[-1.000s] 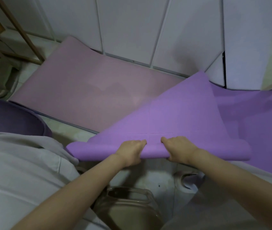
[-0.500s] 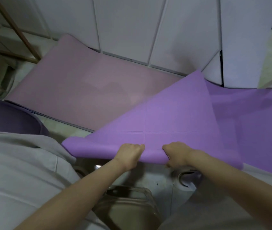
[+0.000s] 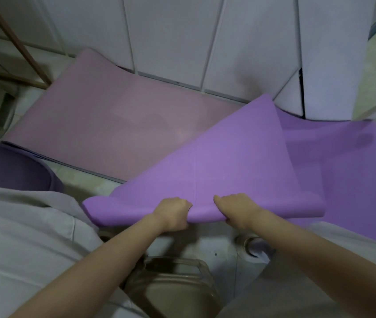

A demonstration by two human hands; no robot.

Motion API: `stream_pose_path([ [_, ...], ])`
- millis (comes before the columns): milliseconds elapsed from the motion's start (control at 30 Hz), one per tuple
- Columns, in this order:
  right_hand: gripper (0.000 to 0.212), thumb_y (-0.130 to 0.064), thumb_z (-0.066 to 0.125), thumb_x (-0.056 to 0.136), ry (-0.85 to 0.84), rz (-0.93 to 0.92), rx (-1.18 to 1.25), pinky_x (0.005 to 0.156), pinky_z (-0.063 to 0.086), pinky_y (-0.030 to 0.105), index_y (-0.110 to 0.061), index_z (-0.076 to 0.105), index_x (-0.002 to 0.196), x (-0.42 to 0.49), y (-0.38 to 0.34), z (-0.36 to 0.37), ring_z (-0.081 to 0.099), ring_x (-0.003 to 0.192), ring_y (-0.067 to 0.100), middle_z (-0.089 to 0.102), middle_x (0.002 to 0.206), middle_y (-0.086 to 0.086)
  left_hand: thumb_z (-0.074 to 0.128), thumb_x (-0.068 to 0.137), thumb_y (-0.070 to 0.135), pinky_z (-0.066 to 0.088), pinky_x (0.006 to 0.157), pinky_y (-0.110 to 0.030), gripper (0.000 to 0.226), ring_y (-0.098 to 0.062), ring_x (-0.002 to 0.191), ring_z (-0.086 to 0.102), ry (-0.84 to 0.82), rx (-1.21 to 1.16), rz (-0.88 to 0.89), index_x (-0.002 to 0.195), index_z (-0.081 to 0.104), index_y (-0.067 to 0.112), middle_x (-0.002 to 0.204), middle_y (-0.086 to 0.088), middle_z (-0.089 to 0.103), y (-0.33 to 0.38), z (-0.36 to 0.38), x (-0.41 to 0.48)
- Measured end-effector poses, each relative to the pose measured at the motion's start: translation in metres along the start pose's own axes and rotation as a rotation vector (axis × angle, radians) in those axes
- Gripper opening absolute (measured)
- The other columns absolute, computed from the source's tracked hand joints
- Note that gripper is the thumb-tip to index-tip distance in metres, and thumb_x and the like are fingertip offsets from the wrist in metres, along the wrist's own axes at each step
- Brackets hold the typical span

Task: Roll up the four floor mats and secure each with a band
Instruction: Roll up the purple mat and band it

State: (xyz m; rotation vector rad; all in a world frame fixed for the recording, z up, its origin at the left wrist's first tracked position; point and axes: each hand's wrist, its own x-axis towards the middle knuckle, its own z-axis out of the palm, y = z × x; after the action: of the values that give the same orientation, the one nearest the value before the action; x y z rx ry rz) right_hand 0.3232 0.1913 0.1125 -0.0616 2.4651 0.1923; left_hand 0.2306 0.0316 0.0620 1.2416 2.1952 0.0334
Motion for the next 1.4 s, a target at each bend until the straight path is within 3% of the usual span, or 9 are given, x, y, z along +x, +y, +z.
stream_pose_path([
  [200,0.030,-0.020,0.047,0.090,0.044,-0.012,-0.035,0.083,0.043,0.037,-0.009,0.051,0.118,-0.001,-0.001,0.001,0.059,0.107,0.033,0.060,0.120,0.013,0.059,0.079,0.028,0.046,0.079,-0.033,0.026,-0.031,0.100,0.061,-0.023,-0.011,-0.016,0.102,0.063,0.017,0.108,-0.010,0.066,0.004,-0.005,0.001],
  [300,0.032,-0.021,0.050,0.088,0.007,0.035,0.060,0.085,0.044,0.036,-0.010,0.054,0.118,0.003,0.001,0.002,0.058,0.108,0.033,0.060,0.121,0.014,0.067,0.074,0.025,0.039,0.087,-0.035,0.039,-0.029,0.105,0.054,0.174,0.162,0.001,0.110,0.054,0.014,0.111,-0.008,0.058,0.007,0.004,-0.003],
  [467,0.030,-0.019,0.058,0.080,-0.099,0.001,0.293,0.073,0.044,0.027,-0.011,0.063,0.108,0.012,0.011,-0.006,0.062,0.099,0.030,0.066,0.111,0.013,0.082,0.024,0.007,0.044,0.057,-0.026,0.072,-0.023,0.059,0.056,0.380,0.247,0.000,0.087,0.048,0.015,0.067,-0.003,0.056,0.014,0.021,-0.005],
  [633,0.045,-0.036,0.070,0.074,-0.137,0.071,0.220,0.077,0.044,0.028,-0.016,0.059,0.113,0.009,0.013,-0.011,0.061,0.101,0.027,0.065,0.113,0.008,0.050,0.084,0.004,0.038,0.081,-0.036,0.041,-0.034,0.105,0.057,0.196,0.201,-0.020,0.124,0.041,0.009,0.113,-0.012,0.061,0.008,0.011,0.005],
  [800,0.049,-0.014,0.083,0.021,0.388,0.154,-0.056,0.056,0.049,0.028,-0.010,0.063,0.066,0.007,-0.014,0.002,0.056,0.050,0.024,0.056,0.056,0.006,0.048,0.089,0.011,0.041,0.089,-0.037,0.044,-0.033,0.115,0.053,0.060,0.097,-0.064,0.133,0.040,0.012,0.125,-0.014,0.057,-0.007,0.003,0.009],
  [867,0.056,-0.008,0.080,0.022,0.408,0.124,-0.063,0.063,0.053,0.031,-0.009,0.056,0.072,0.008,-0.018,0.011,0.055,0.051,0.024,0.053,0.057,0.007,0.053,0.088,0.014,0.041,0.089,-0.035,0.037,-0.032,0.115,0.053,-0.017,0.036,-0.026,0.125,0.048,0.013,0.125,-0.013,0.057,-0.014,-0.001,0.010],
  [1000,0.070,-0.030,0.089,0.007,0.266,0.088,0.061,0.040,0.039,0.020,-0.011,0.059,0.068,0.010,-0.019,0.018,0.054,0.040,0.021,0.055,0.052,0.005,0.070,0.079,0.017,0.041,0.085,-0.027,0.040,-0.030,0.111,0.056,-0.226,-0.121,0.101,0.116,0.056,0.011,0.121,-0.012,0.060,-0.023,-0.010,0.012],
  [1167,0.045,-0.022,0.055,0.088,0.116,0.056,0.024,0.082,0.043,0.037,-0.006,0.042,0.128,0.012,-0.012,0.007,0.058,0.108,0.031,0.059,0.120,0.013,0.064,0.082,0.025,0.035,0.093,-0.033,0.043,-0.027,0.116,0.051,-0.053,-0.065,0.011,0.121,0.049,0.017,0.124,-0.008,0.056,-0.023,0.004,0.006],
  [1400,0.031,-0.023,0.048,0.091,0.082,0.022,0.021,0.086,0.042,0.036,-0.011,0.048,0.120,0.025,-0.001,-0.016,0.056,0.112,0.031,0.059,0.122,0.014,0.071,0.059,0.006,0.042,0.088,-0.037,0.049,-0.030,0.090,0.061,0.331,0.061,-0.138,0.106,0.058,0.014,0.094,-0.006,0.059,-0.020,0.020,-0.005],
])
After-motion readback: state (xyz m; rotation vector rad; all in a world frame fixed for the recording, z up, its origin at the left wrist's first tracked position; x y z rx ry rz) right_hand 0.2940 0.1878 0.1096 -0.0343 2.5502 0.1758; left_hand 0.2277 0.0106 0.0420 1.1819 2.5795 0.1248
